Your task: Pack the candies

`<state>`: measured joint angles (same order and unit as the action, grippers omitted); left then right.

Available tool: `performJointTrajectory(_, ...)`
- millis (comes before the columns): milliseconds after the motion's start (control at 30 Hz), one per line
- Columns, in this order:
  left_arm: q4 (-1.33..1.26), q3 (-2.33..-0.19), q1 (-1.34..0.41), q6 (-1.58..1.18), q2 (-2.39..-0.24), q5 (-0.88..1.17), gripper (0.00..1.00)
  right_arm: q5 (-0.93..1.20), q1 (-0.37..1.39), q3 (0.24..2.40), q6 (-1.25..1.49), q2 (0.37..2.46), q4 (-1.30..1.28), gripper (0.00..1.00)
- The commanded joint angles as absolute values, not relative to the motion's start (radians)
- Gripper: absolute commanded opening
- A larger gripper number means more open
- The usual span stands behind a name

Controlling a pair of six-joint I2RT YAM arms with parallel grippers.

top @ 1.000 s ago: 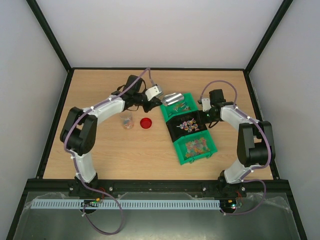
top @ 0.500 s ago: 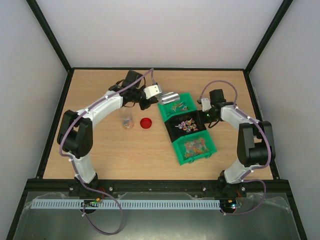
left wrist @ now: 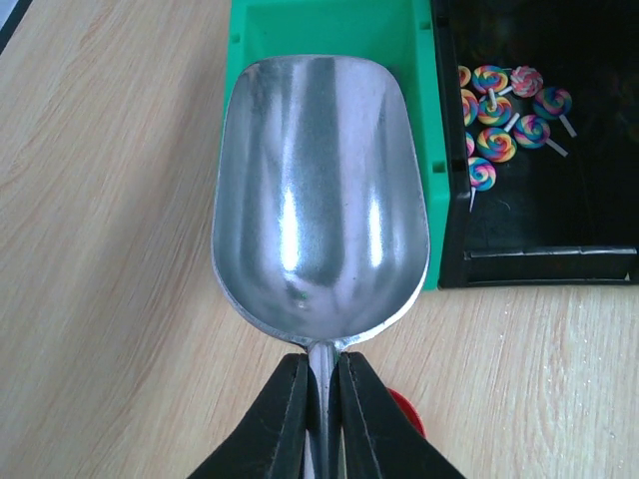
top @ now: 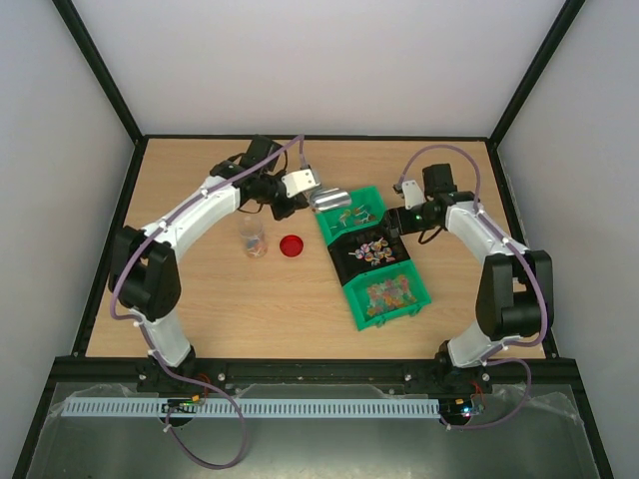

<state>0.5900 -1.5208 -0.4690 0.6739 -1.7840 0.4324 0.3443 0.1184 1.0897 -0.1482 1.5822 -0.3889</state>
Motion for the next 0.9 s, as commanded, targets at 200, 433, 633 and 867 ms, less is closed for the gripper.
performJointTrajectory(200,0.692,-1.550,-0.469,0.589,-1.777,0.451,0.02,0.340,0.115,1.136,-0.240,1.577,-0.556,0.79)
performJointTrajectory(433,0.827,-1.621,-0.528,0.567,-1.839,0.406,0.02,0.298,0.132,1.094,-0.196,1.563,-0.556,0.67)
performJointTrajectory(633,0.913,-1.635,-0.578,0.530,-1.873,0.292,0.02,0.254,0.153,1.009,-0.167,1.558,-0.500,0.61)
performJointTrajectory(867,1.127,-1.834,-0.625,0.448,-2.007,0.226,0.02,0.190,0.188,1.000,-0.128,1.588,-0.408,0.46)
